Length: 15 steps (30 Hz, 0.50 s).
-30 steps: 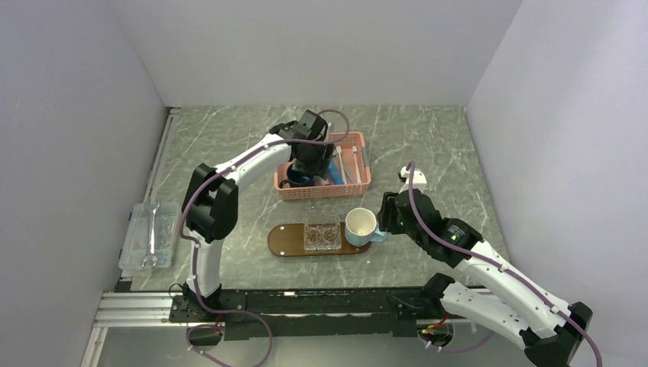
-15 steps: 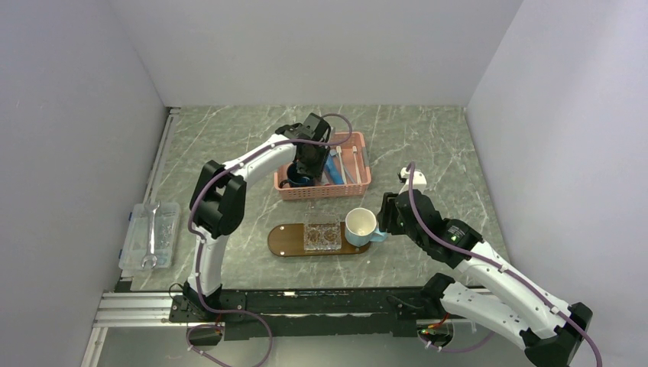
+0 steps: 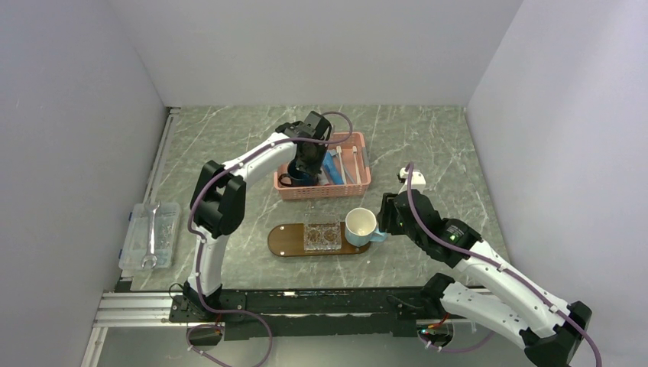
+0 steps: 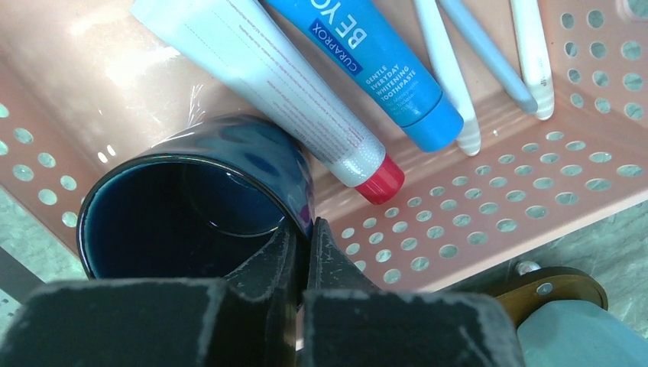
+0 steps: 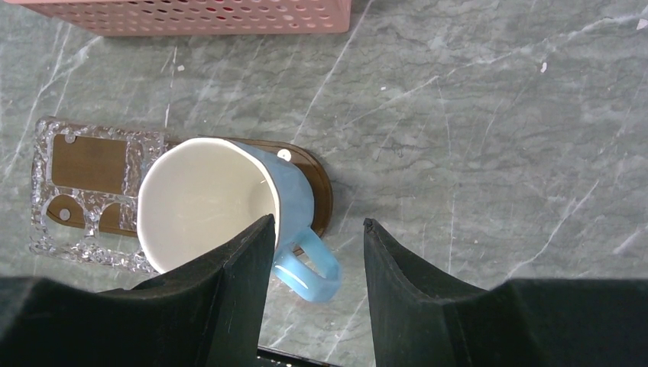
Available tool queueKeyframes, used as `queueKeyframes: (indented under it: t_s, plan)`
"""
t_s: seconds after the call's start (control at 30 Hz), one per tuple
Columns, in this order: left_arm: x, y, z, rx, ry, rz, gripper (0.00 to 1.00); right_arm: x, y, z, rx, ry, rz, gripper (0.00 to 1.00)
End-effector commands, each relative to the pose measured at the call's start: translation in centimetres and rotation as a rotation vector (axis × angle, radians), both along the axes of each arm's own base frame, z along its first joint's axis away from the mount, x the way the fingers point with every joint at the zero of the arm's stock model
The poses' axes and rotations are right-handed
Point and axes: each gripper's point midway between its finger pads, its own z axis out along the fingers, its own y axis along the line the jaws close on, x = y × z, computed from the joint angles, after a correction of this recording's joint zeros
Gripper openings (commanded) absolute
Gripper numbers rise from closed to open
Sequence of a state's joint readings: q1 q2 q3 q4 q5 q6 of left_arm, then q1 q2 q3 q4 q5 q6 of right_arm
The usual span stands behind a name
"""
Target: Prepare toiletry sets of a toothbrush and toothpaste on the tray
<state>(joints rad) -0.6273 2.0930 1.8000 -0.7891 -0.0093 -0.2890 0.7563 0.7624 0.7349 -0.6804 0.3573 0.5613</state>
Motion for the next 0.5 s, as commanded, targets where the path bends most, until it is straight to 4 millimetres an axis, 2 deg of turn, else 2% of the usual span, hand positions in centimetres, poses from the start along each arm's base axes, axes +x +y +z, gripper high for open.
queueKeyframes:
  t_s: [0.0, 0.23, 0.47]
  plan:
    - [2.2, -0.7, 3.8, -0.020, -0.119, -0.006, 0.00, 0.4, 0.5, 0.8, 0.025, -0.023, 0.005, 0.49]
    - [2.9, -0.7, 8.1, -0.043, -0.196, -0.004, 0.00, 0.5, 0.6, 1.3, 0.028, -0.030, 0.006, 0.49]
    - [1.8, -0.5, 13.0, -0.075, -0.257, -0.007, 0.00, 0.5, 0.6, 2.3, 0.034, -0.041, 0.005, 0.49]
